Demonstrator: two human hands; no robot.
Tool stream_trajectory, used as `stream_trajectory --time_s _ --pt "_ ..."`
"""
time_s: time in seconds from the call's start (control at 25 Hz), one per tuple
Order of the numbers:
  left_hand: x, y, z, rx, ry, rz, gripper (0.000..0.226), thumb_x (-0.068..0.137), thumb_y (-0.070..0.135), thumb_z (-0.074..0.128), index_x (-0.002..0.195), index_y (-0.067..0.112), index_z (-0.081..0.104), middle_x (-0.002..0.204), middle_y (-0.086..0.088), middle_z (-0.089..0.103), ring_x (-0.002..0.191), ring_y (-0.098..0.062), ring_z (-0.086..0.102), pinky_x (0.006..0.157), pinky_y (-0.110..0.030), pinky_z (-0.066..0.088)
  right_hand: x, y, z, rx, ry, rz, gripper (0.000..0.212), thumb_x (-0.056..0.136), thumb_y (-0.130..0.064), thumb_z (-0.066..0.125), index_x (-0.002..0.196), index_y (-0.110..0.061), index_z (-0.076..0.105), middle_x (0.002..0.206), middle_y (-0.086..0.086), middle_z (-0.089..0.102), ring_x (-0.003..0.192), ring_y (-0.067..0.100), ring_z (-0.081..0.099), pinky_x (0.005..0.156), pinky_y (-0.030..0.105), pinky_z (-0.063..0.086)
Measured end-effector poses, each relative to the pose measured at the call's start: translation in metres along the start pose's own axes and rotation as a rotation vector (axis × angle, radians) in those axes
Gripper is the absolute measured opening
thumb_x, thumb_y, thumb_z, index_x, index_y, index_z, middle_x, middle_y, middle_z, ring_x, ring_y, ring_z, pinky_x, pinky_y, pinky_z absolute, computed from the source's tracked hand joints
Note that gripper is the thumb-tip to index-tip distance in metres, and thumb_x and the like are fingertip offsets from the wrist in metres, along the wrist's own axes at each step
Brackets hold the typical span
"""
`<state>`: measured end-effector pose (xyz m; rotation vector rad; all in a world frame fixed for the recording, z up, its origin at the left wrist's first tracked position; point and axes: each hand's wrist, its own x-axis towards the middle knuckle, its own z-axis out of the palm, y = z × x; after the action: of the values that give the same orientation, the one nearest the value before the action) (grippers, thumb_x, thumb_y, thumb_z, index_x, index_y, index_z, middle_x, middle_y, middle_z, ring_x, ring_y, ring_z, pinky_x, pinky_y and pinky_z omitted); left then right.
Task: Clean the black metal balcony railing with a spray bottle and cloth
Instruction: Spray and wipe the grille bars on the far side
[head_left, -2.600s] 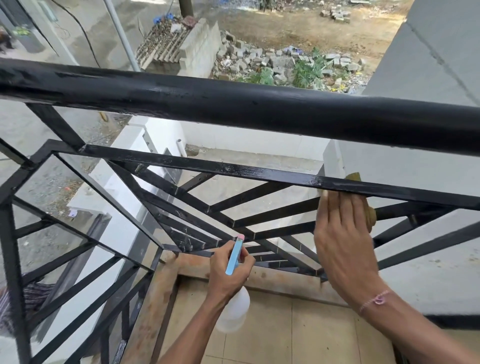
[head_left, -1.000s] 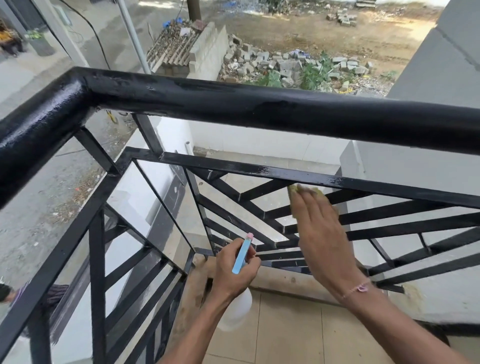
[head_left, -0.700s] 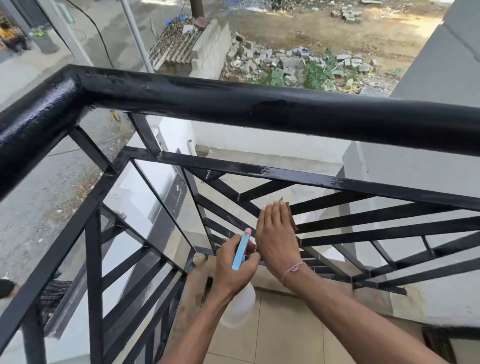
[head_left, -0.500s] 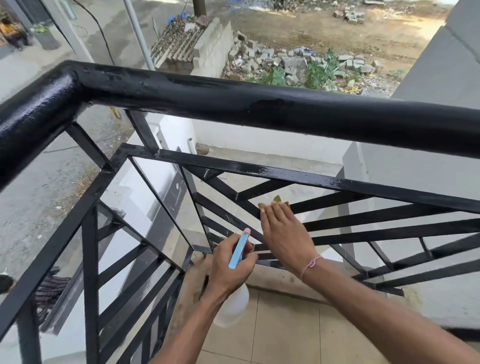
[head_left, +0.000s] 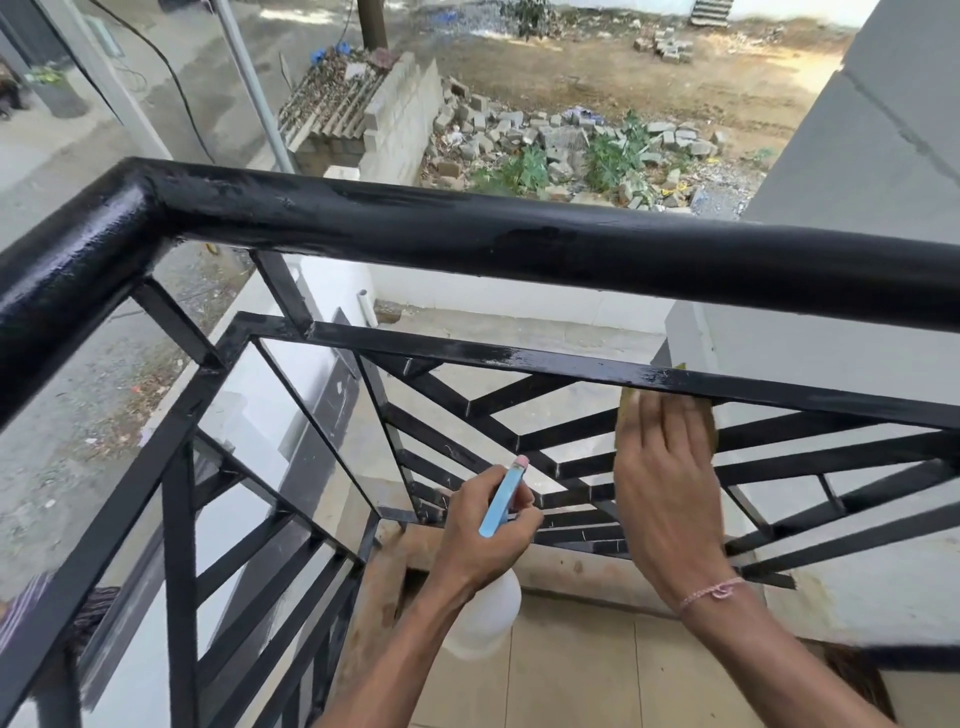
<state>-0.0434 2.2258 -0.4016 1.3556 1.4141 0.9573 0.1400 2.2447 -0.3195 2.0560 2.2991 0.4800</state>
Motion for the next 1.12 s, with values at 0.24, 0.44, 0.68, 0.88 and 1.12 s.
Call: stream_trajectory --time_s 0.24,0.44,0.68,0.88,1.12 --pt "-0.008 -0.004 -0.024 -0.012 0.045 0.001 0.011 0.08 0.031 0.067 0.088 0.023 0.064 0.076 0.001 0.063 0.073 -0.026 0.067 0.065 -0.042 0.064 0.027 -0.094 0.032 0.075 -0.289 -0.225 0.062 0.103 -0.02 0.041 0.155 0.004 0.017 0.162 0.025 0.02 0.153 0.038 0.011 0.124 0.047 -0.001" --pt "-0.01 -0.011 -0.052 0.037 0.085 0.026 0.006 0.083 0.025 0.07 0.087 0.023 0.065 0.075 0.005 0.062 0.072 -0.019 0.065 0.061 -0.032 0.062 0.013 -0.084 0.004 0.79 -0.165 0.067 0.028 0.097 -0.004 0.055 0.121 -0.017 0.06 0.099 0.001 0.069 0.086 0.015 0.067 0.075 0.027 0.058" --pt "-0.01 -0.003 -0.063 0.018 0.139 -0.027 0.009 0.086 0.021 0.073 0.087 0.024 0.065 0.078 0.004 0.063 0.077 -0.02 0.068 0.062 -0.026 0.061 0.007 -0.082 -0.047 0.875 0.334 -0.036 0.046 0.095 0.004 0.05 0.14 -0.002 0.052 0.118 0.009 0.066 0.102 0.015 0.064 0.092 0.023 0.055" --pt "-0.017 -0.007 -0.066 0.05 0.16 -0.053 0.01 0.082 0.025 0.074 0.086 0.027 0.065 0.076 0.008 0.064 0.071 -0.016 0.066 0.06 -0.045 0.062 0.038 -0.112 -0.028 0.343 0.381 -0.424 0.047 0.096 -0.002 0.046 0.141 0.01 0.046 0.134 0.026 0.052 0.127 0.036 0.049 0.112 0.043 0.042" --pt "-0.02 -0.001 -0.064 0.075 0.154 -0.074 0.01 0.077 0.032 0.07 0.084 0.027 0.065 0.072 0.005 0.062 0.07 -0.021 0.064 0.06 -0.047 0.061 0.054 -0.115 0.003 -0.064 0.051 -0.458 0.048 0.101 -0.018 0.042 0.136 0.014 0.047 0.135 0.03 0.043 0.129 0.044 0.041 0.117 0.05 0.029"
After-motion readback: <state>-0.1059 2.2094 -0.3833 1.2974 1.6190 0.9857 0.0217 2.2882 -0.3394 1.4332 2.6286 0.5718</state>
